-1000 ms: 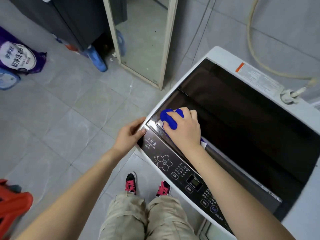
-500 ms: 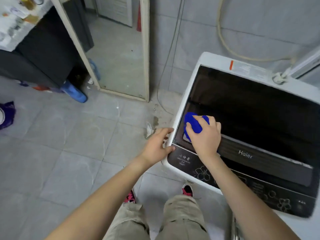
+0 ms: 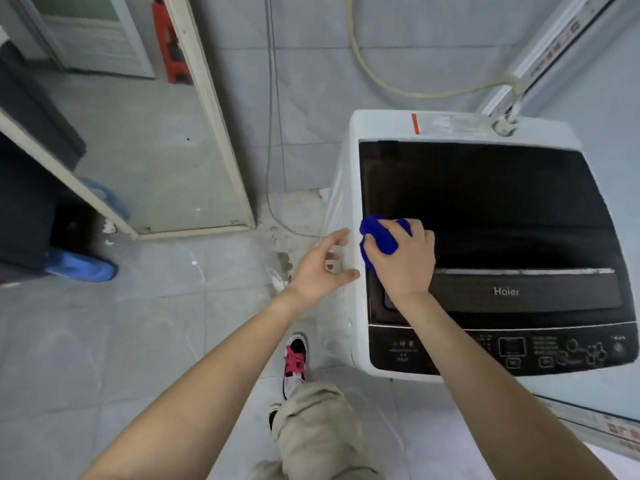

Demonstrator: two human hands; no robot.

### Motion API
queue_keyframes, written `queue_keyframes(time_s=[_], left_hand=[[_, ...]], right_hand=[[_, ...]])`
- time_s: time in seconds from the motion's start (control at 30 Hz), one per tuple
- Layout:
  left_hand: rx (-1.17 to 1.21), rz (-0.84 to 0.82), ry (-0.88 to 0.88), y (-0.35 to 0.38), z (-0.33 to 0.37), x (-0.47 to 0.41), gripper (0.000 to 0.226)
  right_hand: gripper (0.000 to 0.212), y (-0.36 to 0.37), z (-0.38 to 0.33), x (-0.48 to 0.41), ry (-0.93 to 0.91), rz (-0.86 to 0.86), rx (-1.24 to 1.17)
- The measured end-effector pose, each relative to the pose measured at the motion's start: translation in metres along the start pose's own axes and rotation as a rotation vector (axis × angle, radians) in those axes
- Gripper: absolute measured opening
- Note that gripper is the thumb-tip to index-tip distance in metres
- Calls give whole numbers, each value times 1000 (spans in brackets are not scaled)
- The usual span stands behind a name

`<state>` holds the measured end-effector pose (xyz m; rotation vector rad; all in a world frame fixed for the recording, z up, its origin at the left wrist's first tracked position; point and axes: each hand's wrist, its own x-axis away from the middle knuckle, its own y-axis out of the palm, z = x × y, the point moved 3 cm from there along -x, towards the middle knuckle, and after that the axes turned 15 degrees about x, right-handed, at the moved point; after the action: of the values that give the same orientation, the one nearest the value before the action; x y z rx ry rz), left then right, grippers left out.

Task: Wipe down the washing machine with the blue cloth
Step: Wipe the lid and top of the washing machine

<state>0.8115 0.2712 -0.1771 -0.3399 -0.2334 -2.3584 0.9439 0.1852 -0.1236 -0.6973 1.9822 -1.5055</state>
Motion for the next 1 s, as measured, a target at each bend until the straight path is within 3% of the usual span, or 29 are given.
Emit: queue_keyframes(time_s=[0.4, 0.47, 0.6, 0.73, 0.87, 1.0], left_hand=[[-9, -12, -46, -72, 29, -124, 54], [-11, -1, -35, -83, 41, -140, 49], [-29, -21, -17, -93, 63, -166, 47], [-122, -123, 11, -87, 81, -182, 50], [-507, -316, 281, -86, 96, -191, 59], [-824, -537, 572, -78, 100, -213, 65]], right_hand=[[32, 29, -70, -205, -24, -42, 144], [29, 28, -72, -200, -57, -43, 173], [26, 11, -56, -125, -147, 115, 154], [41, 10, -33, -51, -37, 8, 103], [41, 14, -40, -32, 68, 39, 107], [37, 25, -69, -68, 157, 140, 202]])
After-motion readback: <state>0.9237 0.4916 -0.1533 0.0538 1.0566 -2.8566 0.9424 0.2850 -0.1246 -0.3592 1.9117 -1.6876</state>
